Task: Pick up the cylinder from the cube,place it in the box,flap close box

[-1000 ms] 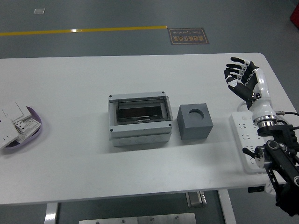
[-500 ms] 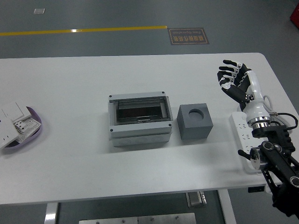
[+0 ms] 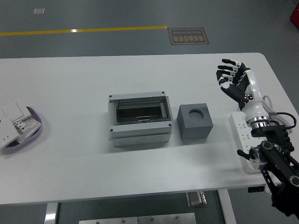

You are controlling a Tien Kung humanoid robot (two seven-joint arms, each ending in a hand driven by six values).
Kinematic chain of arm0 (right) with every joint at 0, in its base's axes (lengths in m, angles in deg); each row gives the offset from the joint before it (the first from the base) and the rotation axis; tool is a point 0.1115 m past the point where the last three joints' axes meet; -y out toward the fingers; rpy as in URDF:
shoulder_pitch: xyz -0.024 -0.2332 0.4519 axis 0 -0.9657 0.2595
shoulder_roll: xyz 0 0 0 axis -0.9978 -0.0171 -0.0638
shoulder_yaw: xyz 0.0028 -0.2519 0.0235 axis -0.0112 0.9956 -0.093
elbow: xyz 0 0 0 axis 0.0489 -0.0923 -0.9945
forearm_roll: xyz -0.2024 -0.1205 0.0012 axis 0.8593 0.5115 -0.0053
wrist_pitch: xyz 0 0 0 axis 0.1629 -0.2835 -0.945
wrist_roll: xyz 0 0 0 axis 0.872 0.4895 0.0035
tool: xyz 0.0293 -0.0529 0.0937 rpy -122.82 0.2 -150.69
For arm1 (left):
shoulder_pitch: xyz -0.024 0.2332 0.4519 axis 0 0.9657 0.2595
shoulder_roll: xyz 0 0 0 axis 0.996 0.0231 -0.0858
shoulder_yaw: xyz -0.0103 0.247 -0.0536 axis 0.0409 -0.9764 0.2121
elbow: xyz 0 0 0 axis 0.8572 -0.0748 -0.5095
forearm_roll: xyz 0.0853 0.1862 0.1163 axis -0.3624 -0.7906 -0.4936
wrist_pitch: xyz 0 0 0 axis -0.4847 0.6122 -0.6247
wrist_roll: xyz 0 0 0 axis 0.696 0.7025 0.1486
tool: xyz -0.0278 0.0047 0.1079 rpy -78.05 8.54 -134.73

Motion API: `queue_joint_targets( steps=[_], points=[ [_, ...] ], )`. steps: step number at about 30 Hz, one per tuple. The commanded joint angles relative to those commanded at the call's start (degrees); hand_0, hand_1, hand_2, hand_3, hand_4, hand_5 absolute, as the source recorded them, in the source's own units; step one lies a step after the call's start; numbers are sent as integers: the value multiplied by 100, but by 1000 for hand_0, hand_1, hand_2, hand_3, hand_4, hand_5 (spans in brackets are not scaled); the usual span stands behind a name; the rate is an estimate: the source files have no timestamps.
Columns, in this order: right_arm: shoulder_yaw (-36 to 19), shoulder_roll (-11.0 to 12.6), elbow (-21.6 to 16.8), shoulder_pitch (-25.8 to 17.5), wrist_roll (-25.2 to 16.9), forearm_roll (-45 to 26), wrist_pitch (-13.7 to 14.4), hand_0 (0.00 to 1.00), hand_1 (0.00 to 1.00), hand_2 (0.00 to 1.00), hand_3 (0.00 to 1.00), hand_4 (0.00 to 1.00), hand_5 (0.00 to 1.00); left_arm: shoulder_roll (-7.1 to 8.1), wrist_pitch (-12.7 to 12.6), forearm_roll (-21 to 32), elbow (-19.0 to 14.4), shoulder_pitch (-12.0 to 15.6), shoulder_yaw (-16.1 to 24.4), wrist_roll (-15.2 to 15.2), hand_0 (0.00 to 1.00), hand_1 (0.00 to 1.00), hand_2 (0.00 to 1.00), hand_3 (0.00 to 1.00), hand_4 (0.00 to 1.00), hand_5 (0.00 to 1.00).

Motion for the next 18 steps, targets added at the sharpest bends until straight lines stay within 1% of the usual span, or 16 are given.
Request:
queue_joint_targets(
  steps=[1, 5, 6, 18],
  points=[
    [4, 2, -1, 7, 1, -5, 1, 528, 608, 620, 637, 642, 79, -3, -1, -2, 0, 6, 4, -4, 576, 601, 593, 619, 636, 171],
    [33, 5, -6, 41, 4, -22, 3, 528, 608, 620, 637, 642, 79, -21, 2, -18, 0, 26, 16, -21, 576, 601, 593, 619, 636, 171],
    [44, 3, -7, 52, 4, -25, 3, 532, 606, 617, 634, 640, 66, -26, 2, -26, 0, 28, 22, -25, 576, 603, 593, 619, 635, 171],
    [147, 2, 30, 119, -21, -79, -21, 531, 604, 618, 631, 643, 64, -32, 3, -39, 0, -8, 20, -15, 576, 603, 593, 619, 635, 171]
  ],
)
